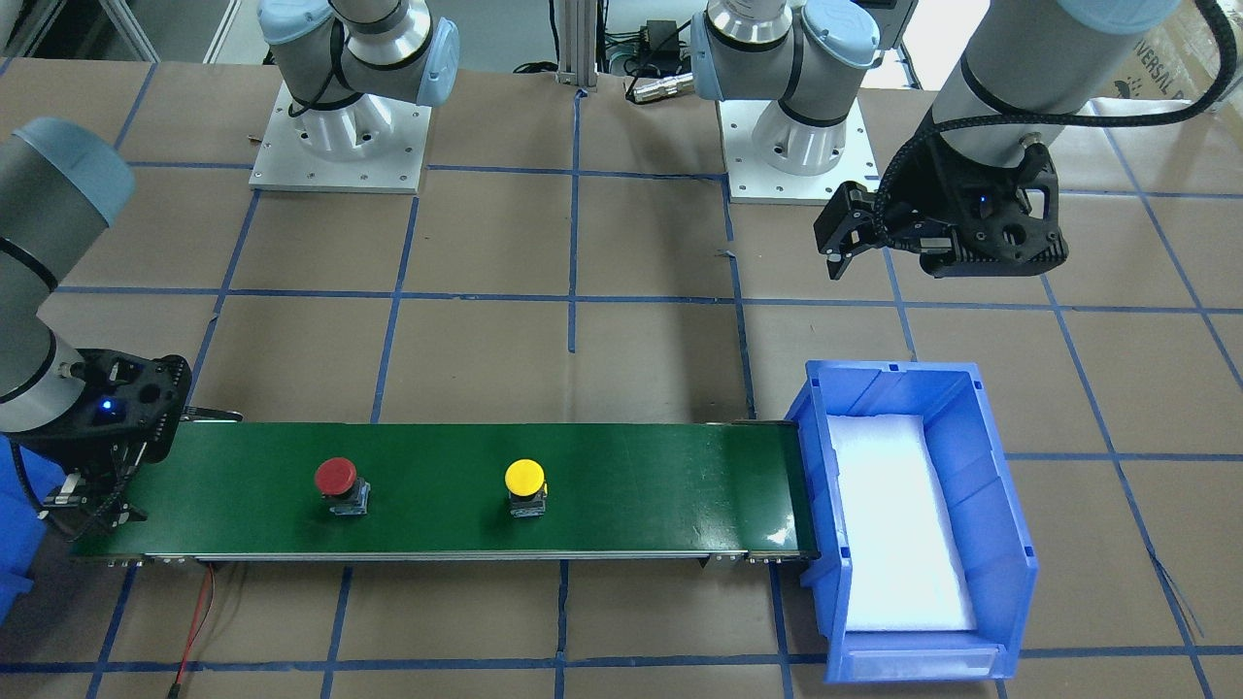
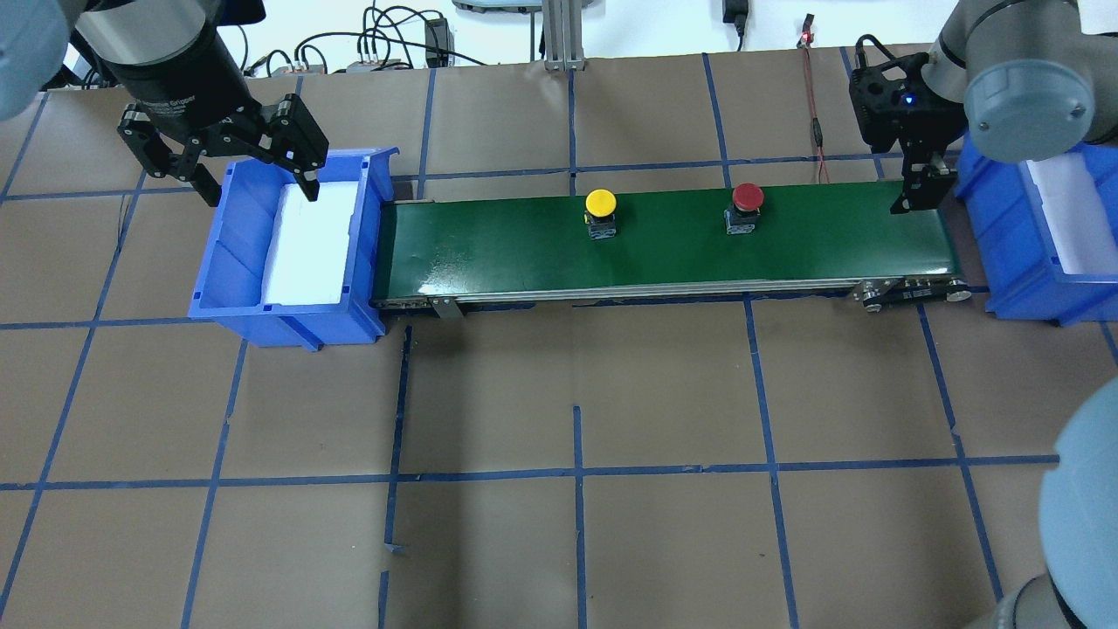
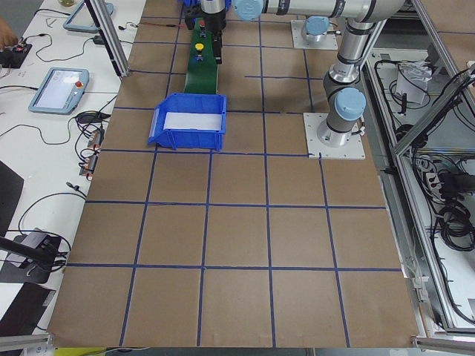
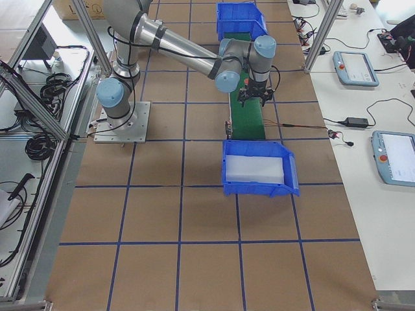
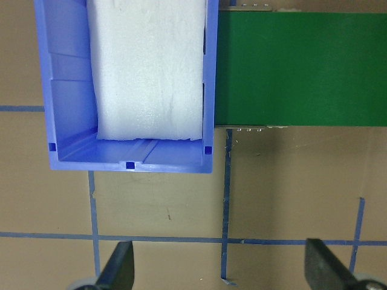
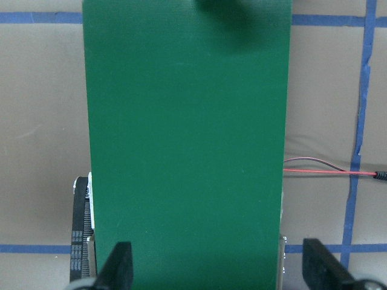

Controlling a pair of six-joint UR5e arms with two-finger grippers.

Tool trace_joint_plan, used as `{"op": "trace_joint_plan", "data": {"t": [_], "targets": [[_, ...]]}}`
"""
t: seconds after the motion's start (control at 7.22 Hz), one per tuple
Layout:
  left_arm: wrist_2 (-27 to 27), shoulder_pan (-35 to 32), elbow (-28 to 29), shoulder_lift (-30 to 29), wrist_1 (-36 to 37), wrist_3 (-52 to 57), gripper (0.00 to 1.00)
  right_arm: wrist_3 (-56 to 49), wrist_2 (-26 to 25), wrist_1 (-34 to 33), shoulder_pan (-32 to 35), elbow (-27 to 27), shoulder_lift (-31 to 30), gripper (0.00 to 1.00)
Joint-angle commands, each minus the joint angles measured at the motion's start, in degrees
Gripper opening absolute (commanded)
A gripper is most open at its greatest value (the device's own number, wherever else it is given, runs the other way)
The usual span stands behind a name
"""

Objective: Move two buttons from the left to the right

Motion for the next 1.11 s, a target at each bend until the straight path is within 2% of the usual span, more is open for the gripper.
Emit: {"op": "trace_joint_plan", "data": {"t": [0.0,0.97], "targets": [[0.0,0.0,0.0,0.0,0.0,0.0,1.00,-1.0,0.1,-1.0,0.0,0.5,0.3,0.99],[0.0,0.0,0.1,0.0,0.1,0.0,1.00,-3.8,0.5,-1.2,0.0,0.5,0.6,1.00]]}}
